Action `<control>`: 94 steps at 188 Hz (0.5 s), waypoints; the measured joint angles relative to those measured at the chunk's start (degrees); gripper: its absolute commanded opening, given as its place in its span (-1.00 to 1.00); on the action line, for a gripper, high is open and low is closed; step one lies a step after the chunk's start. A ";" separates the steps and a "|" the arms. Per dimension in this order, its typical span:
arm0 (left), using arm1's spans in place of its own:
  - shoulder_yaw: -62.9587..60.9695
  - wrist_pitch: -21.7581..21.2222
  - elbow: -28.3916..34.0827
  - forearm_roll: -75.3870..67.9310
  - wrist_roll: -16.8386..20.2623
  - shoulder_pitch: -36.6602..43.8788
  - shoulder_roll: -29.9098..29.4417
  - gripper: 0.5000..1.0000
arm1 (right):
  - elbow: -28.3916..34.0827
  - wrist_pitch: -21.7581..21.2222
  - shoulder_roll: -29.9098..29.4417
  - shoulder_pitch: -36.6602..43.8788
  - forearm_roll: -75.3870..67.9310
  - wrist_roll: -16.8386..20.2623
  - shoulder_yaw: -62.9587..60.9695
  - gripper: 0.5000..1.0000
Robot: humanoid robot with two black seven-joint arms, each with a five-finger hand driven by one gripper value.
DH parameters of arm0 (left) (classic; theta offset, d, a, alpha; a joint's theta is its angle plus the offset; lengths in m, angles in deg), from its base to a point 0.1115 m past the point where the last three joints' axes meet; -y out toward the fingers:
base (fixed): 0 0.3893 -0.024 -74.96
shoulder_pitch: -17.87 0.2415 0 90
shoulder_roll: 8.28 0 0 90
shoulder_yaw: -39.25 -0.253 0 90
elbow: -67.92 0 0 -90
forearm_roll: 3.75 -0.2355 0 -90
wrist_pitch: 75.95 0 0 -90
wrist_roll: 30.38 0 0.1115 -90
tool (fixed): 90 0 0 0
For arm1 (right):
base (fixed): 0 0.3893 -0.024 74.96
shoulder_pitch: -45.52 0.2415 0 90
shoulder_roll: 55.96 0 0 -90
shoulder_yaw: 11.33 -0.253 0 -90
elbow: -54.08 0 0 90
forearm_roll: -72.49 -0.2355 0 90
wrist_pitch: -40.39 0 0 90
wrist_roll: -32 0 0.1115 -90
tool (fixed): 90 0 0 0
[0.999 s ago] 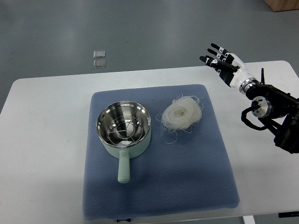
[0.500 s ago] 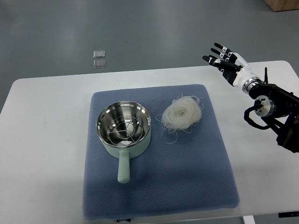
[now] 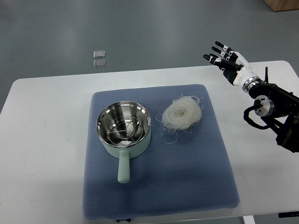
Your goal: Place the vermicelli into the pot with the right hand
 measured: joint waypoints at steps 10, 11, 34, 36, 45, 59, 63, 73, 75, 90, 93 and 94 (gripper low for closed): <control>0.01 0.00 -0.05 0.00 0.00 0.00 0.00 1.00 | 0.00 -0.09 0.06 0.00 0.23 0.02 0.11 0.69; 0.01 0.00 -0.06 0.00 0.00 0.00 0.00 1.00 | 0.00 -0.10 0.06 0.00 0.25 0.02 0.12 0.69; 0.04 0.00 -0.09 0.00 0.00 0.00 0.00 1.00 | 0.00 -0.15 0.09 0.13 0.56 0.07 0.22 0.69; 0.04 0.01 -0.09 0.00 0.00 0.00 0.00 1.00 | 0.00 -0.16 0.09 0.14 0.58 0.07 0.25 0.69; 0.04 0.01 -0.09 0.00 0.00 0.00 0.00 1.00 | 0.06 -0.16 0.09 0.22 0.74 0.07 0.51 0.69; 0.03 0.01 -0.10 0.00 0.01 0.00 0.00 1.00 | 0.28 -0.52 0.10 0.83 2.15 0.08 1.07 0.69; 0.02 0.01 -0.09 0.00 0.01 -0.01 0.00 1.00 | 0.34 -0.74 0.10 1.10 2.97 0.08 1.24 0.69; -0.01 0.01 -0.09 0.00 0.01 -0.01 0.00 1.00 | 0.45 -1.60 0.11 1.76 6.32 0.08 2.01 0.69; -0.01 0.01 -0.09 0.00 0.01 -0.01 0.00 1.00 | 0.48 -1.78 0.13 1.87 7.08 0.08 2.22 0.69; -0.07 0.01 -0.04 0.00 0.01 -0.01 0.00 1.00 | 0.87 -3.49 0.85 3.35 14.32 0.02 4.64 0.69; -0.08 0.01 -0.02 0.00 0.01 -0.01 0.00 1.00 | 0.96 -3.91 1.11 3.73 15.76 -0.05 5.21 0.69; -0.09 0.01 0.00 0.00 0.01 -0.01 0.00 1.00 | 1.00 -4.05 1.21 3.86 16.25 -0.08 5.41 0.69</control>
